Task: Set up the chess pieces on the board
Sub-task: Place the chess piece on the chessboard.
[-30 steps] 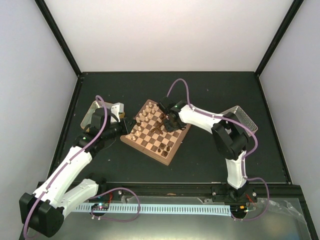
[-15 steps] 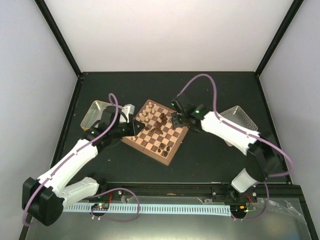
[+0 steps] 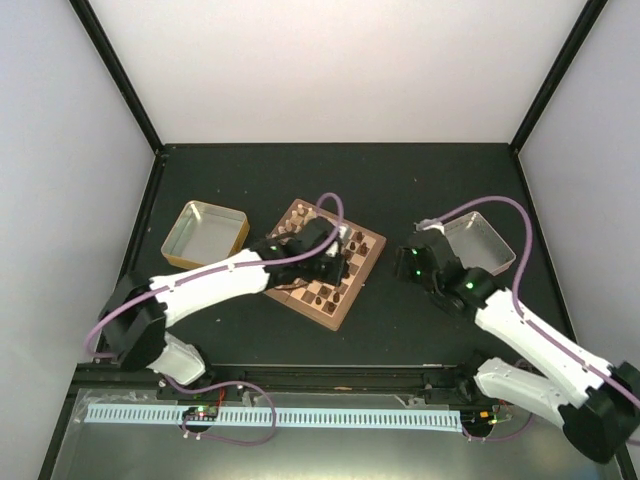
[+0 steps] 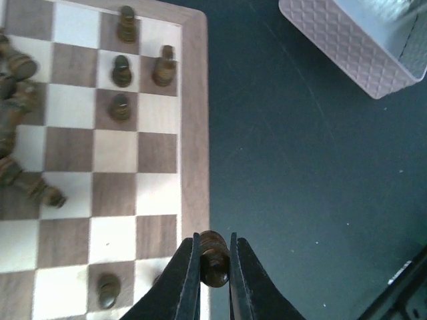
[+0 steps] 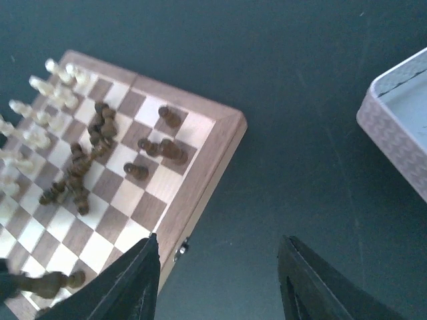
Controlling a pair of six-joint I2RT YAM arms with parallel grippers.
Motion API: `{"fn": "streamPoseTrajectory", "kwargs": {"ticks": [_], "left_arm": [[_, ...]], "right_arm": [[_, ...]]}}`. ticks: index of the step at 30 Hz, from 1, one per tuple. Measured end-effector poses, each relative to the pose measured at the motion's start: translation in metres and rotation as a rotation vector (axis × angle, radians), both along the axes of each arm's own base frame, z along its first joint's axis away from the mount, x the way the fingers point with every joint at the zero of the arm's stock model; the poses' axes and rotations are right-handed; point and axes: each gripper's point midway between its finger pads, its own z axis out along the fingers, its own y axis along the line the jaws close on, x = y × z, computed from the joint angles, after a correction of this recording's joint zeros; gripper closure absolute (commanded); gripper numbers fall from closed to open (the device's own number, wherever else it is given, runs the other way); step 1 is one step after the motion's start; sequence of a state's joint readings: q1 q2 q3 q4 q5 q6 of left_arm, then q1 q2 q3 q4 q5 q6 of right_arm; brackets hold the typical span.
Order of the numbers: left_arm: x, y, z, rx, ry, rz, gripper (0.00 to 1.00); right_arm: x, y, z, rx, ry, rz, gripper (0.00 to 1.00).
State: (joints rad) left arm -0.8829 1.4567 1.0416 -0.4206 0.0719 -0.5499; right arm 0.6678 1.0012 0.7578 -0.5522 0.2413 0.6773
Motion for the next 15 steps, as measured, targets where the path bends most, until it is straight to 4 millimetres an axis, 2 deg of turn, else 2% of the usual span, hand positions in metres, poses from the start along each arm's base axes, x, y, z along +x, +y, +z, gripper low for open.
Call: {"fn": "streamPoseTrajectory", "kwargs": {"ticks": [5, 8, 12, 15], "left_arm": [[0.002, -0.034, -0.019, 0.128, -0.041, -0.009, 0.98], [0.011, -0.043, -0.032, 0.196, -0.051, 0.033, 0.98], [0.02, -0.033, -0.054, 0.288, -0.046, 0.094, 0.98], [0.024, -0.019, -0.059, 0.351, -0.062, 0.13, 0.97]], "right_arm": [[-0.005, -0.02, 0.021, 0.056, -0.092, -0.059, 0.47], [-0.008, -0.025, 0.031, 0.076, -0.124, -0.071, 0.47], [-0.013, -0.03, 0.033, 0.088, -0.123, -0.085, 0.47], [-0.016, -0.032, 0.03, 0.107, -0.121, -0.098, 0.47]]}}
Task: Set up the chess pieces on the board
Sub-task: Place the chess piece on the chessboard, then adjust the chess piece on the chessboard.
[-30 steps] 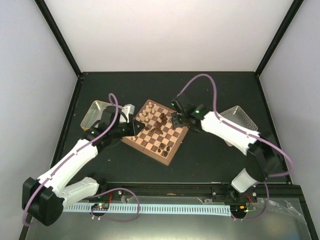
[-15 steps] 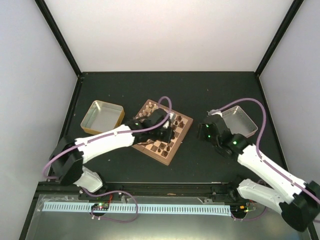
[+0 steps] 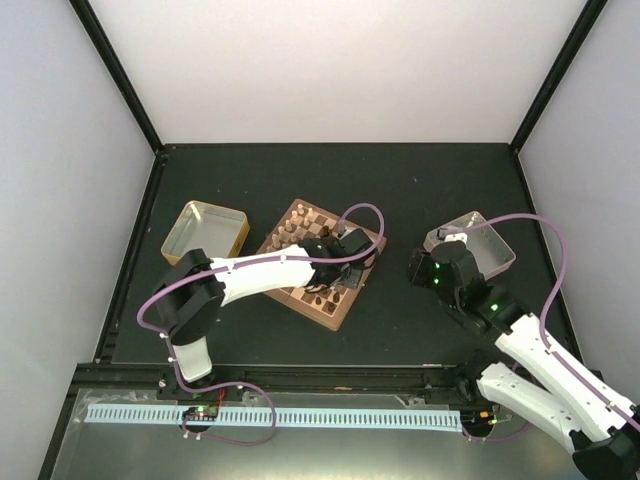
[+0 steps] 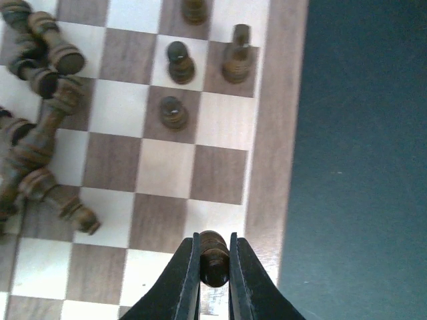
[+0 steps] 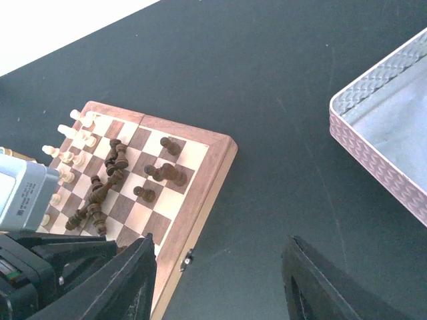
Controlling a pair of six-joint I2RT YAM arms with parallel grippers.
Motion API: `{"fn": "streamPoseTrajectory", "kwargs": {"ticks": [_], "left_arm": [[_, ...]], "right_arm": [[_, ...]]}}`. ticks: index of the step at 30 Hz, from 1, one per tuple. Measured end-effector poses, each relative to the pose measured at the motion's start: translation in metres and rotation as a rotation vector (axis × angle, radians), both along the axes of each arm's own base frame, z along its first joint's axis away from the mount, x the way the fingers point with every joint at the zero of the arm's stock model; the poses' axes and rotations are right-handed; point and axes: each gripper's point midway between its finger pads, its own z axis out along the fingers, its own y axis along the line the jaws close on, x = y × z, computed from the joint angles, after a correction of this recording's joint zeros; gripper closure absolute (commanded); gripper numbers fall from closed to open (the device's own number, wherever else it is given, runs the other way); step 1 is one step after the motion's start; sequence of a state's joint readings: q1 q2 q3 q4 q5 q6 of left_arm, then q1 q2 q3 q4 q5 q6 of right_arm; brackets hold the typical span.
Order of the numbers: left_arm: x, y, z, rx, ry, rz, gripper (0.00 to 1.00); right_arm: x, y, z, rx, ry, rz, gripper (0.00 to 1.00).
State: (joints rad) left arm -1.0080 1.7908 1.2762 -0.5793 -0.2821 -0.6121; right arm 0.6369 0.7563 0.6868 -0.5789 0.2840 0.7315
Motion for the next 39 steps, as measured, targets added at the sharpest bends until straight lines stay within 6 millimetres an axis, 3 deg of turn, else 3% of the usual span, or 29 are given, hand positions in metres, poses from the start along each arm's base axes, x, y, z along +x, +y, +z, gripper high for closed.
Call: {"fn": "streamPoseTrajectory", "kwargs": {"ticks": [9, 16, 20, 24, 28, 31, 34, 39], "left_arm": [[0.011, 0.007, -0.003, 0.035, -0.04, -0.019, 0.85], [0.011, 0.022, -0.025, 0.038, 0.005, -0.021, 0.48], [0.007, 0.023, -0.025, 0.006, 0.017, -0.037, 0.42], [0.008, 0.023, 0.007, -0.069, -0.028, -0.041, 0.41], [0.012, 0.035, 0.068, -0.19, -0.135, -0.015, 0.38], [0.012, 0.059, 0.111, -0.263, -0.226, 0.026, 0.34], [0.006, 0.095, 0.149, -0.315, -0.338, 0.089, 0.28], [-0.012, 0.149, 0.197, -0.365, -0.494, 0.158, 0.22]], "right_arm": [[-0.006, -0.002, -0.013, 0.055, 0.038, -0.038, 0.47], [-0.007, 0.0, -0.014, 0.069, 0.051, -0.031, 0.46], [-0.007, 0.003, -0.015, 0.069, 0.064, -0.02, 0.46], [-0.007, 0.008, -0.016, 0.072, 0.079, -0.001, 0.46], [-0.002, 0.022, -0.027, 0.049, 0.122, 0.053, 0.43], [0.003, 0.036, -0.039, 0.013, 0.171, 0.117, 0.4], [0.011, 0.054, -0.046, -0.014, 0.205, 0.185, 0.37], [0.023, 0.093, -0.051, -0.057, 0.219, 0.311, 0.36]]}}
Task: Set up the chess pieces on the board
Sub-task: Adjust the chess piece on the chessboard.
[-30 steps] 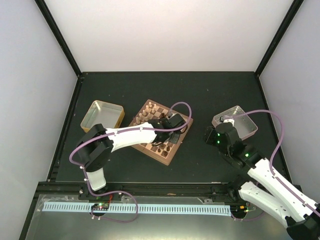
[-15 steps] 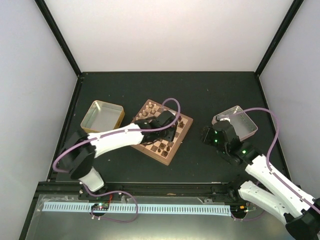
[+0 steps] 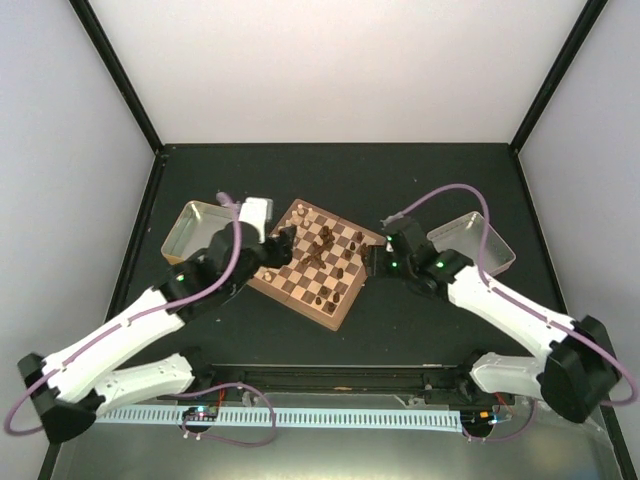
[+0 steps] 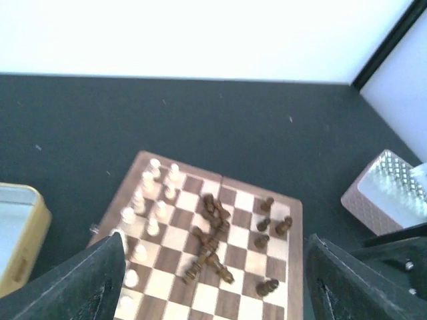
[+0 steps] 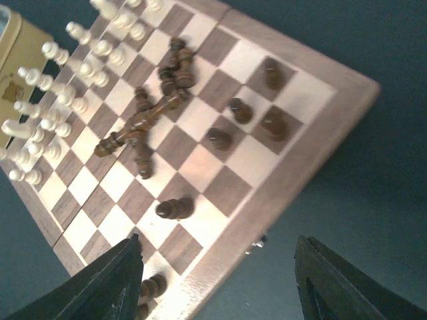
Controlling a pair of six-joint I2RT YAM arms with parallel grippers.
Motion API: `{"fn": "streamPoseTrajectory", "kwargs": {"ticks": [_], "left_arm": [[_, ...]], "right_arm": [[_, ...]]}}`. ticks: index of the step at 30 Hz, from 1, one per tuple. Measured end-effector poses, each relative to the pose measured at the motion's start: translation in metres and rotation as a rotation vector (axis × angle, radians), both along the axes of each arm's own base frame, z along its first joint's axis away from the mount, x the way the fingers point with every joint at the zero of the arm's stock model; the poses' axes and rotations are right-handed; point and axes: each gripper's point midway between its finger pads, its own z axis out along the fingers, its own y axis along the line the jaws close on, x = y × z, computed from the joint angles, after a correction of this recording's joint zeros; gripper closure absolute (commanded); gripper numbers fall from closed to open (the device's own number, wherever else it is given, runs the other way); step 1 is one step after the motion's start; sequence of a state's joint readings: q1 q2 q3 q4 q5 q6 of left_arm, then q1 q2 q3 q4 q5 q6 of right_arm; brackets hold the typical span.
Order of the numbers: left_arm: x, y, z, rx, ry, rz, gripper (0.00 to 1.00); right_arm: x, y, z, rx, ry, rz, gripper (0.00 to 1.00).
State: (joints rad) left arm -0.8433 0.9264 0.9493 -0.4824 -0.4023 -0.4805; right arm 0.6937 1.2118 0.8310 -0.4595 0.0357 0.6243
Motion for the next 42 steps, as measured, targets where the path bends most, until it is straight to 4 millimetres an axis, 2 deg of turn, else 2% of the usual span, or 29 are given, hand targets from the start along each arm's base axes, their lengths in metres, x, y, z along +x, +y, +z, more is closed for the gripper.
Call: {"fn": "streamPoseTrajectory", "kwargs": {"ticks": [4, 8, 11, 15, 19, 23, 33, 42], "left_arm": [[-0.013, 0.032, 0.023, -0.016, -0.091, 0.045, 0.21], [-0.021, 0.052, 0.021, 0.005, -0.131, 0.077, 0.21], [-0.023, 0.058, 0.016, 0.02, -0.137, 0.088, 0.2], [-0.023, 0.061, 0.016, 0.028, -0.141, 0.093, 0.21], [-0.024, 0.062, 0.016, 0.03, -0.145, 0.092, 0.21], [-0.025, 0.063, 0.015, 0.03, -0.147, 0.092, 0.21], [-0.024, 0.063, 0.011, 0.038, -0.14, 0.091, 0.2], [-0.023, 0.065, 0.01, 0.047, -0.137, 0.101, 0.2]], "right_arm": [[0.004, 0.03, -0.009, -0.034, 0.013, 0.09, 0.36], [0.006, 0.054, -0.025, -0.09, 0.038, 0.153, 0.36], [0.007, 0.066, -0.031, -0.14, 0.04, 0.182, 0.39], [0.006, 0.078, -0.036, -0.191, 0.038, 0.21, 0.48], [0.008, 0.078, -0.046, -0.238, 0.056, 0.206, 0.57], [0.007, 0.074, -0.061, -0.283, 0.091, 0.206, 0.61], [0.01, 0.078, -0.078, -0.335, 0.125, 0.224, 0.9], [0.006, 0.076, -0.074, -0.348, 0.113, 0.231, 0.95]]}}
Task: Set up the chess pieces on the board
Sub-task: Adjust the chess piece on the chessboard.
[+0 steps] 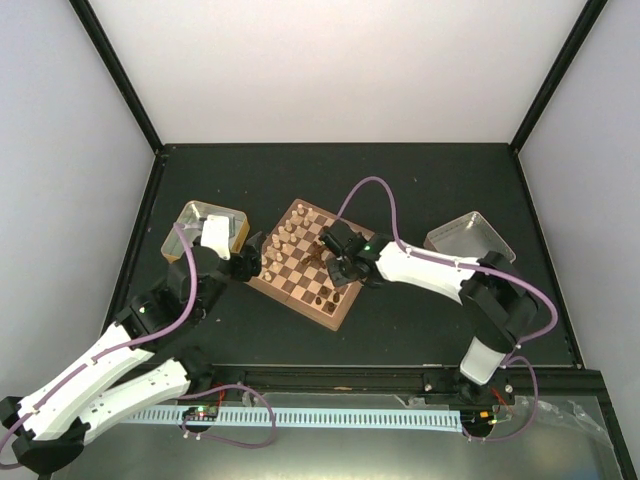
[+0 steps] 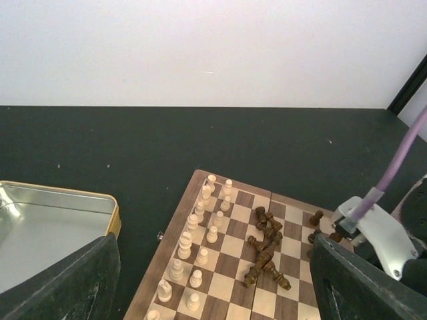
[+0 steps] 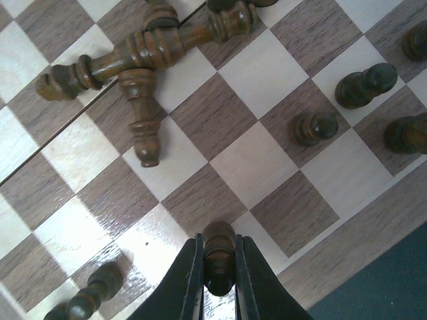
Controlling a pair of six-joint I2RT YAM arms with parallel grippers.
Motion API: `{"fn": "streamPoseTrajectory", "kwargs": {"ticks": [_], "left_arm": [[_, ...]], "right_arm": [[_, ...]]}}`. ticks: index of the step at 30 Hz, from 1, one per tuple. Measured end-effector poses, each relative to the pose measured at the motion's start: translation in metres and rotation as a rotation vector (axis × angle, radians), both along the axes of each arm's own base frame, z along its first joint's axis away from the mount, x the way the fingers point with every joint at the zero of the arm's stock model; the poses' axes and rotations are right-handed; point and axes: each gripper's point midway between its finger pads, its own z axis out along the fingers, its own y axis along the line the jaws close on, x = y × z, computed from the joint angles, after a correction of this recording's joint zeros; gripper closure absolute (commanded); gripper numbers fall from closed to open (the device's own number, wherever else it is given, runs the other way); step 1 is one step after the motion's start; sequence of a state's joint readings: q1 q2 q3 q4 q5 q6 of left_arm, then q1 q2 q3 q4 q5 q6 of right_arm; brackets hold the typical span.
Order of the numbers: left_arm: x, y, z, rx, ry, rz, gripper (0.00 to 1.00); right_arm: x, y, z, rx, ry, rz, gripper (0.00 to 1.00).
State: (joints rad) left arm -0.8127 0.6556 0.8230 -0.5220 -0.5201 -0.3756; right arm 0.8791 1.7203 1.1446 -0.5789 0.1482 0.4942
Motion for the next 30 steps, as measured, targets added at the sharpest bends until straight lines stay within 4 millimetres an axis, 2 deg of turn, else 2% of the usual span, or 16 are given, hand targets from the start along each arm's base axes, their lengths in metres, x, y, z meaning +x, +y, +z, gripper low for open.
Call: {"fn": "streamPoseTrajectory", "kwargs": {"ticks": [7, 19, 24, 27, 30], "left_arm": [[0.001, -0.001, -0.002, 0.008, 0.007, 0.001, 0.2], [0.003, -0.002, -0.006, 0.018, 0.017, 0.002, 0.19], [0.004, -0.003, -0.007, 0.022, 0.021, 0.003, 0.19], [0.005, -0.003, -0.008, 0.026, 0.024, 0.006, 0.19], [0.005, -0.003, -0.009, 0.028, 0.026, 0.007, 0.19]], "right_arm": [[-0.015, -0.003, 0.016, 0.05, 0.004, 0.024, 0.95], [-0.032, -0.002, 0.001, 0.045, 0.069, 0.057, 0.92], [-0.032, -0.002, -0.004, 0.034, 0.074, 0.057, 0.83], [-0.032, -0.002, -0.004, 0.03, 0.073, 0.056, 0.71], [-0.032, -0.003, -0.006, 0.025, 0.077, 0.057, 0.65]]}}
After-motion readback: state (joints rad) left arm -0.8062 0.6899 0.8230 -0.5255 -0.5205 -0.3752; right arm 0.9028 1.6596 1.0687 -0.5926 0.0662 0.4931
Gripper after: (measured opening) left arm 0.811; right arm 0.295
